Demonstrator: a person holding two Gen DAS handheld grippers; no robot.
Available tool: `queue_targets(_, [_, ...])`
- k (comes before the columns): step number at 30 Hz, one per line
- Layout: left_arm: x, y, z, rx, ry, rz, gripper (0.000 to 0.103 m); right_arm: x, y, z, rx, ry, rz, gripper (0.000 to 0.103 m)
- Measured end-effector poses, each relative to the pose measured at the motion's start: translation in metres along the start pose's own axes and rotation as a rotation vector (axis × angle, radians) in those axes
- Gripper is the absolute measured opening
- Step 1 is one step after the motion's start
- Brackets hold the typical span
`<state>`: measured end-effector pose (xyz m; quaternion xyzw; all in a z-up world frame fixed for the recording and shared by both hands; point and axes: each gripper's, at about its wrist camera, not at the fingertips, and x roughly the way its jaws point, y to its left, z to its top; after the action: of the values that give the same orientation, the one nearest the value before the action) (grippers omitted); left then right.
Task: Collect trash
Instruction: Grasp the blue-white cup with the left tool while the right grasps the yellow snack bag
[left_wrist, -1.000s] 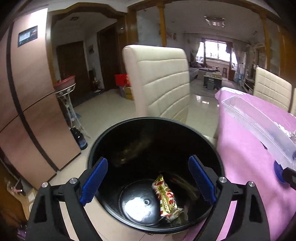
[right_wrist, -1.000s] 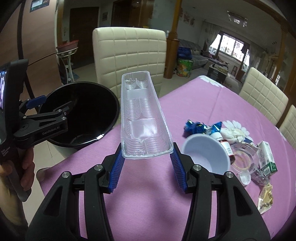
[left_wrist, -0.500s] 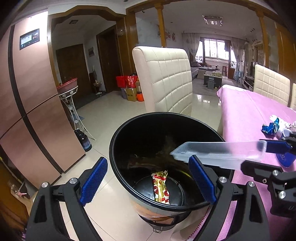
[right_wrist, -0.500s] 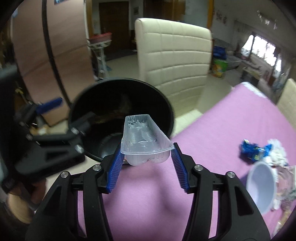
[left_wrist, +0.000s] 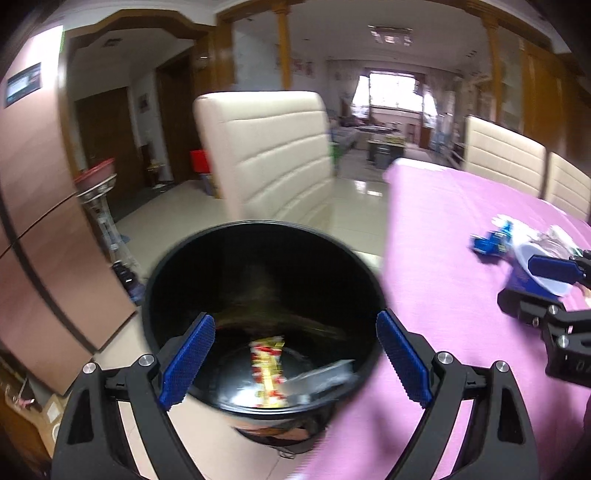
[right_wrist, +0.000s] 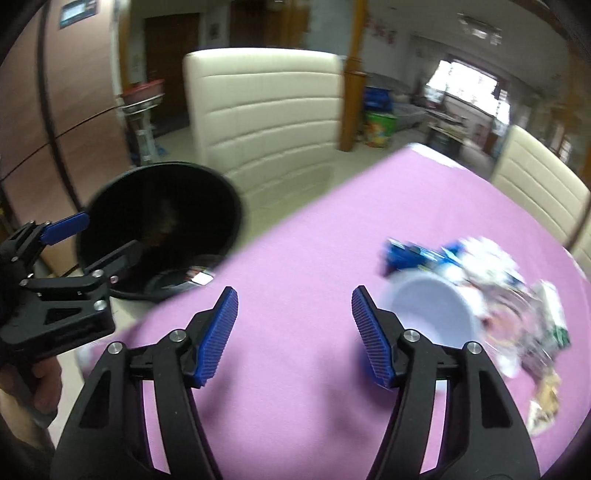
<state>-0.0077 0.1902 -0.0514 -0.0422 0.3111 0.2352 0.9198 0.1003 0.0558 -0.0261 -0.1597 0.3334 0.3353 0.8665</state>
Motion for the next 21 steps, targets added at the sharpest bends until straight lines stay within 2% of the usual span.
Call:
queue_targets(4, [0.0,-0.049,0.002,0.08,0.001,-0.103,0.087,-0.024,-0.045,-0.014,0.079,-0.036,-0.129,0.064])
queue_targets(6, [-0.003,-0.072,0.004,0.117,-0.004,-0.157,0.087,-0.038,-0.077,-0.025,0.129,-0.041,-0.229,0.065])
queue_targets(9, [-0.007,-0.105,0.007,0.151,0.002,-0.276,0.087,-0.049,-0.121,-0.043,0.217,-0.015,-0.331,0.065])
queue_targets(12, [-0.005,-0.13,0.007,0.165,0.019,-0.346,0.087,-0.052,-0.166,-0.062,0.315,0.034,-0.418,0.065])
queue_targets(18, [0.009,-0.173,0.013,0.191,0.084,-0.425,0.087,-0.047,-0.209,-0.086,0.422,0.099,-0.438,0.065])
queue_targets(21, [0.014,-0.186,0.014,0.208,0.107,-0.437,0.087,-0.041,-0.219,-0.092,0.452,0.112,-0.427,0.065])
